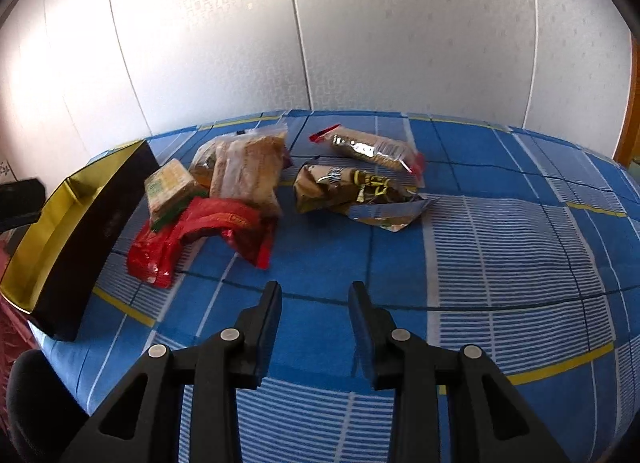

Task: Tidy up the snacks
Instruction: 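Grasp the WEIDAN cracker pack with the left gripper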

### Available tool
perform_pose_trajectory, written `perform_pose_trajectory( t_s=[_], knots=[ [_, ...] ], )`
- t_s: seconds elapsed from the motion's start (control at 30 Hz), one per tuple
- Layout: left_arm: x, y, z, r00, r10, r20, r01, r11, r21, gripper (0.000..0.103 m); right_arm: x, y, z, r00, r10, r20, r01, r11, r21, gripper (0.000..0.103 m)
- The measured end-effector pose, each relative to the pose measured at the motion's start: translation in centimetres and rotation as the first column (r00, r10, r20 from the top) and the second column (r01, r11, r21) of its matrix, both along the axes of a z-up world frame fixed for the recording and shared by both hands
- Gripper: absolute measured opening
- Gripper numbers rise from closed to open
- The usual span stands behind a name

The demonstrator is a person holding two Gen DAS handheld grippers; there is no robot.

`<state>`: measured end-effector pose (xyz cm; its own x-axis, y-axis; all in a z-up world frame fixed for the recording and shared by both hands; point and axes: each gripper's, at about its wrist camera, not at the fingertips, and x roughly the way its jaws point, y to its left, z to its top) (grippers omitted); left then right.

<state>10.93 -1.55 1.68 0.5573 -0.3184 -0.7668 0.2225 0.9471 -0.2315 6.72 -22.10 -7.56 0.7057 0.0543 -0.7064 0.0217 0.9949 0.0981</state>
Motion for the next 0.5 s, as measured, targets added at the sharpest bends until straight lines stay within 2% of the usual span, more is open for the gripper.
perform_pose_trajectory(
  t_s=[0.17, 0.27, 0.33, 0.4, 0.5],
  knots=[
    [3.6, -0.8, -1.0, 0.992, 0.041, -0.12, -0.047, 0.998, -0.049, 0.064, -0.1, -0.4, -0.2, 1.0, -0.004, 0.003, 0.004, 0.999, 0.033, 0.036],
    [6.6, -1.0, -2.0, 0.968, 0.086, -0.235, -0.117, 0.985, -0.124, 0.066, 0.0, -0.9, -0.2, 1.0, -0.01, 0.004, 0.01, 0.998, 0.066, 0.038],
    [7.8, -1.6, -2.3, 0.958, 0.106, -0.266, -0.143, 0.982, -0.122, 0.068, 0.4, -1.3, -0.5, 1.0, -0.022, -0.005, 0.022, 0.996, 0.089, 0.038],
    [9.1, -2.5, -2.8, 0.951, 0.118, -0.284, -0.149, 0.985, -0.09, 0.08, 0.5, -1.7, -0.5, 1.0, -0.029, -0.008, 0.03, 0.993, 0.116, 0.038],
    [10.4, -2.9, -4.1, 0.928, 0.155, -0.338, -0.192, 0.978, -0.077, 0.08, 0.6, -2.1, -0.6, 0.999, -0.039, -0.01, 0.04, 0.99, 0.138, 0.038]
  ],
)
